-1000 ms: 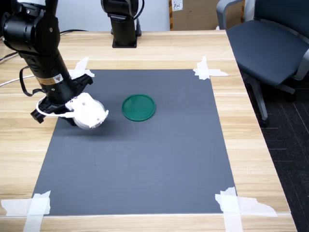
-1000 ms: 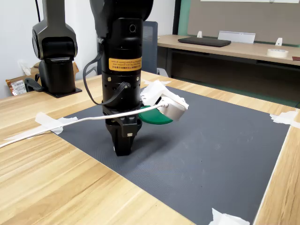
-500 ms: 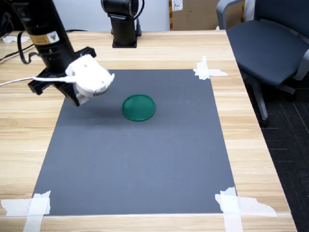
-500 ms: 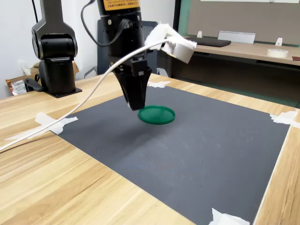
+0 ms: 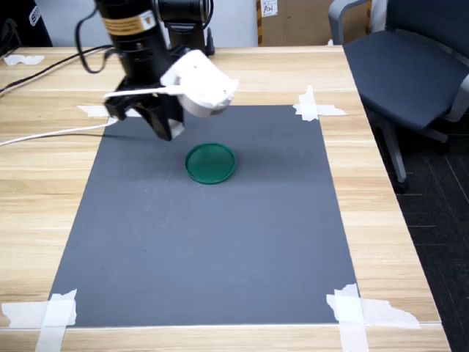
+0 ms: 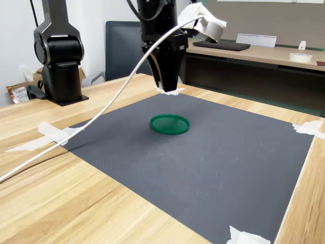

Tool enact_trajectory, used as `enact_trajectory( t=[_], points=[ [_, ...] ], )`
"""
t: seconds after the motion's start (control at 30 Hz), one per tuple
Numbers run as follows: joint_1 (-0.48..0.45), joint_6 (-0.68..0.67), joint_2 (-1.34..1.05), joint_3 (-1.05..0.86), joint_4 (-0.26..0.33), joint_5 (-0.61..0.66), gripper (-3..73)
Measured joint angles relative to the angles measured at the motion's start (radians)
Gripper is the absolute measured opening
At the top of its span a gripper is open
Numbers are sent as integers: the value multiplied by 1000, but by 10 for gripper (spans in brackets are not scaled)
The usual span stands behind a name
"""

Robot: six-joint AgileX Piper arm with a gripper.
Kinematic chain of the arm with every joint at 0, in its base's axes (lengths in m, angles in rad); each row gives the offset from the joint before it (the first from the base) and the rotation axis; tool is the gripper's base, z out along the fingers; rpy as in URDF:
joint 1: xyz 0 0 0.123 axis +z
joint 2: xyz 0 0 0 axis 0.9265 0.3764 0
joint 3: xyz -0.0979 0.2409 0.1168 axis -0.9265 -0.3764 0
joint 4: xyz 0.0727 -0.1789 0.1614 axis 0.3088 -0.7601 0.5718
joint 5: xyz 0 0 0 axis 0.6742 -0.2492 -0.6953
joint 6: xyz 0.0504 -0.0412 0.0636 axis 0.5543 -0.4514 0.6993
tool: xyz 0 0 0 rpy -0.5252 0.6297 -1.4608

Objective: Grasp a white terminal and put it in the green lid.

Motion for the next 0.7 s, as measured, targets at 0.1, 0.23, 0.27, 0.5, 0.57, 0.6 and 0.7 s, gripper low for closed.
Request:
enact_trajectory(
  t=[0.1,0.23,0.27,0.5,0.57,0.6,0.7],
  points=[
    [72,29,-5,-40,-32,-10,258],
    [145,77,-6,-127,-80,-71,258],
    [153,85,-7,-147,-80,-93,258],
    [167,100,-8,-237,-93,-232,258],
    [167,96,-8,-252,-93,-249,258],
    [167,95,-7,-257,-93,-254,258],
    [167,89,5,-264,-94,-271,258]
  ],
)
